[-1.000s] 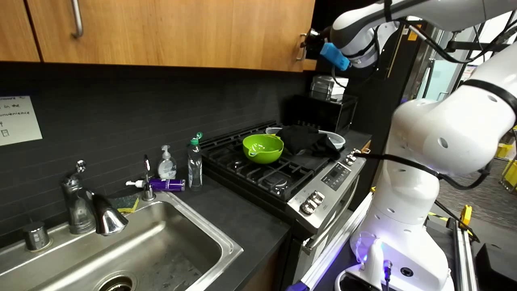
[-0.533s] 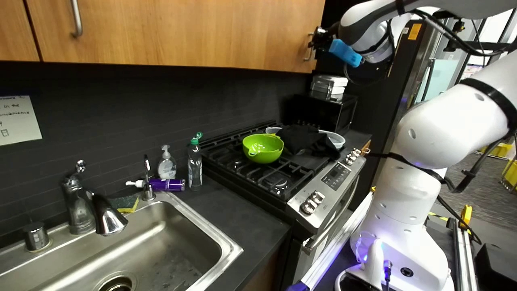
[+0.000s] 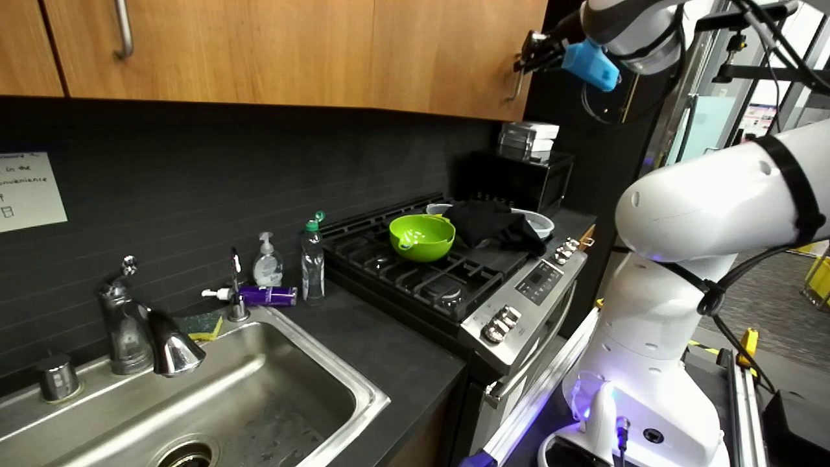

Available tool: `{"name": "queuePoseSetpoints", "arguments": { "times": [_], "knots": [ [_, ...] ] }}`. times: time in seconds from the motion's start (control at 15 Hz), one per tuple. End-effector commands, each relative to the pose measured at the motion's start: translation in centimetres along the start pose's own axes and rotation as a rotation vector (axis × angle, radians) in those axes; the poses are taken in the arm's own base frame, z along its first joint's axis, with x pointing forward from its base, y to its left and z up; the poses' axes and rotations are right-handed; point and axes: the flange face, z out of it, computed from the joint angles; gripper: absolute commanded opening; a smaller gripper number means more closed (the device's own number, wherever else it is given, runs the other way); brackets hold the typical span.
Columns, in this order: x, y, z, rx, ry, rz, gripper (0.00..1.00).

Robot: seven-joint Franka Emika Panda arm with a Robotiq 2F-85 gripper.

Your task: Open the left door of the top rightmost cabinet

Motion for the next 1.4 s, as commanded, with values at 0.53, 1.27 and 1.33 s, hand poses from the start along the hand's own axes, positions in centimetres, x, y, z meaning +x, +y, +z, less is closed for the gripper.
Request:
{"name": "queuePoseSetpoints", "arguments": {
  "times": [0.53, 1.27, 1.33],
  "knots": [
    [-0.3, -6.9, -7.9, 0.082, -0.101, -0.074, 0.05],
    [-1.3, -8.4, -10.4, 0.08, -0.129, -0.07, 0.45],
    [-1.4, -8.5, -10.5, 0.079, -0.129, -0.069, 0.45]
  ]
}}
